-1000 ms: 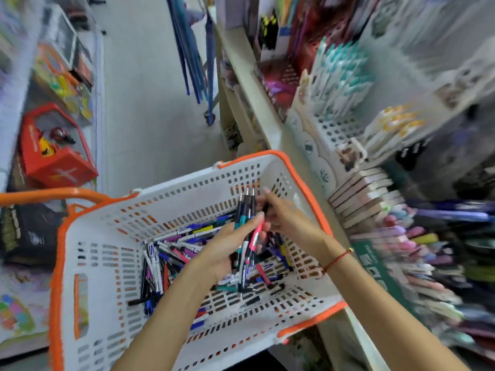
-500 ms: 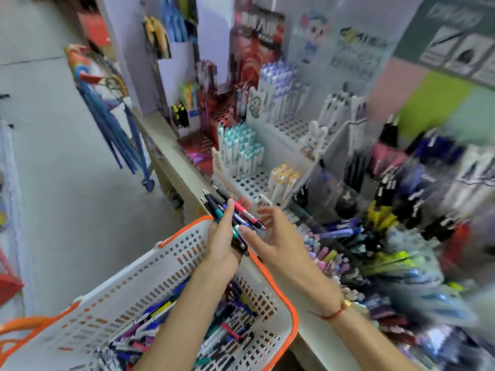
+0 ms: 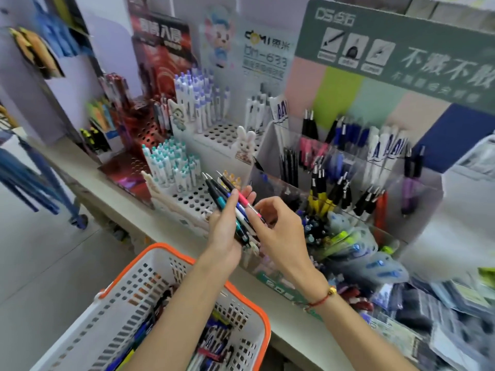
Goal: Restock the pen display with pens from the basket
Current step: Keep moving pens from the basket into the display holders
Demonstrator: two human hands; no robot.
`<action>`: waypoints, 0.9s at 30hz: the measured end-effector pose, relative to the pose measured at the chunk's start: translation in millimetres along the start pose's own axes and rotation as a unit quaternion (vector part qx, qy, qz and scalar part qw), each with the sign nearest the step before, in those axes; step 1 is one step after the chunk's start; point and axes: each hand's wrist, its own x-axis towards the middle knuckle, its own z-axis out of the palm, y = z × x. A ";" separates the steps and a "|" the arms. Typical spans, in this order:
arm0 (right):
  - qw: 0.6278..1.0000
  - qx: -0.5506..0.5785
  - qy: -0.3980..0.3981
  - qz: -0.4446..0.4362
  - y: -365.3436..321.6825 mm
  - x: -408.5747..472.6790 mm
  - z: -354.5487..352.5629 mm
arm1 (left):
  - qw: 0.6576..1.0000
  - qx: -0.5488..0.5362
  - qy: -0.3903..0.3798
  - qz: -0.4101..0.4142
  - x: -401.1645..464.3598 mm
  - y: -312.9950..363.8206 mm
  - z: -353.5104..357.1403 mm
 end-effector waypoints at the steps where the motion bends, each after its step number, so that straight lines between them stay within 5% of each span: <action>1: 1.000 0.013 -0.010 0.020 1.5 1.6 -3.8 | 1.000 0.006 -0.003 -0.001 0.9 -2.3 1.0; 10: 0.988 -0.131 -0.074 0.021 4.2 23.0 -58.1 | 0.998 0.035 -0.041 -0.029 17.3 -14.2 22.9; 16: 0.998 -0.027 0.028 0.042 9.3 53.9 -103.9 | 0.998 0.006 -0.028 -0.060 26.4 -5.7 43.9; 21: 0.989 0.004 0.140 -0.036 -13.9 94.8 -123.3 | 0.996 0.023 -0.051 -0.073 30.4 -6.6 60.9; 24: 0.977 -0.049 0.189 -0.083 -18.6 116.9 -121.8 | 0.994 0.052 -0.073 -0.059 29.7 -7.7 67.9; 27: 0.940 -0.227 0.223 -0.127 -17.9 130.0 -115.7 | 0.993 0.069 -0.076 -0.052 27.1 -7.0 74.2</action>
